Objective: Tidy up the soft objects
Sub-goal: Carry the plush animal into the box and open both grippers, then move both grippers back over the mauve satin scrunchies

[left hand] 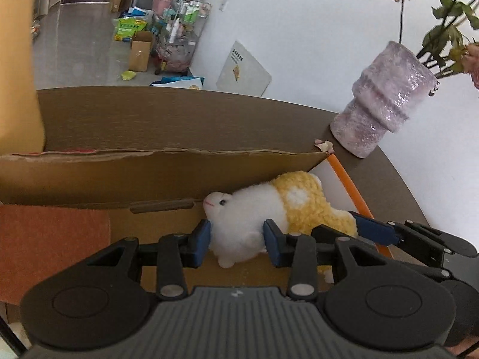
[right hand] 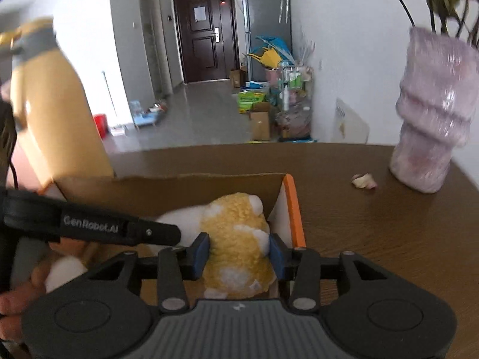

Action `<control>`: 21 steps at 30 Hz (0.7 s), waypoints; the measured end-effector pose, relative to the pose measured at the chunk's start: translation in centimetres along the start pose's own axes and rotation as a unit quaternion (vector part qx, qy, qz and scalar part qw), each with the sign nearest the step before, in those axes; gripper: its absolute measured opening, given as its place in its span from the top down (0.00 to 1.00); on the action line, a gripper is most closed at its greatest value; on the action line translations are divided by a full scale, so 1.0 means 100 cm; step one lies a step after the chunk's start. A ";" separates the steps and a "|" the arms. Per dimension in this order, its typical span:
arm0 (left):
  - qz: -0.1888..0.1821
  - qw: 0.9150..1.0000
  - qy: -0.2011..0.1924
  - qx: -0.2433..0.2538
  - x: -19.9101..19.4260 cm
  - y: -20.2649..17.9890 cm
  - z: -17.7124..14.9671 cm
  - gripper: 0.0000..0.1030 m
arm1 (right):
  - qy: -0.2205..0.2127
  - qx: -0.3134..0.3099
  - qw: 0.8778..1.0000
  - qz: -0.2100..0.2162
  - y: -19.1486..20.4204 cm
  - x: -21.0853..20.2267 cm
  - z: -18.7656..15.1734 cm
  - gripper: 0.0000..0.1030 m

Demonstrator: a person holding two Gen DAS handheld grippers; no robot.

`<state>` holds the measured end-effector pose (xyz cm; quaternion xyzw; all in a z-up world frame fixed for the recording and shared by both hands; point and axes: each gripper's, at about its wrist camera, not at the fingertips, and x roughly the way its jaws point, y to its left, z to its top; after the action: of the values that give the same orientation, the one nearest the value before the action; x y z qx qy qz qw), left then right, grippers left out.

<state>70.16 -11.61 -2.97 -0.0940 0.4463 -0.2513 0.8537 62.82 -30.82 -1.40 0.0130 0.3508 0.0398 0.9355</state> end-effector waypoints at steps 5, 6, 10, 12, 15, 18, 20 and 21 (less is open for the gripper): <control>-0.006 1.000 -0.002 0.001 0.008 -0.015 -0.001 0.62 | 0.005 -0.013 0.999 -0.031 -0.005 -0.011 -0.006 0.58; -0.003 1.000 -0.001 0.006 0.008 -0.022 -0.002 0.61 | 0.008 -0.019 0.999 -0.038 -0.006 -0.014 -0.007 0.57; 0.011 0.999 -0.019 0.032 -0.017 -0.048 -0.002 0.60 | -0.009 -0.028 0.999 -0.032 -0.011 -0.044 -0.008 0.48; 0.018 0.998 -0.040 0.044 -0.045 -0.058 -0.006 0.60 | -0.033 -0.033 0.999 -0.027 -0.009 -0.075 0.001 0.46; 0.047 0.994 -0.062 0.071 -0.088 -0.071 -0.013 0.59 | -0.064 -0.039 0.997 -0.024 -0.007 -0.122 0.013 0.38; 0.078 0.990 -0.090 0.076 -0.138 -0.081 -0.024 0.58 | -0.089 -0.046 0.995 -0.024 -0.012 -0.168 0.023 0.33; 0.091 0.986 -0.113 0.085 -0.172 -0.088 -0.037 0.54 | -0.105 -0.048 0.993 -0.023 -0.011 -0.202 0.020 0.30; 0.101 0.982 -0.129 0.089 -0.191 -0.092 -0.045 0.53 | -0.113 -0.051 0.992 -0.026 -0.012 -0.214 0.017 0.27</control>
<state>54.30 -9.41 11.60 -0.0034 0.3159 -0.1881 0.9300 47.94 -33.78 13.89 -0.0395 0.2409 0.0313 0.9692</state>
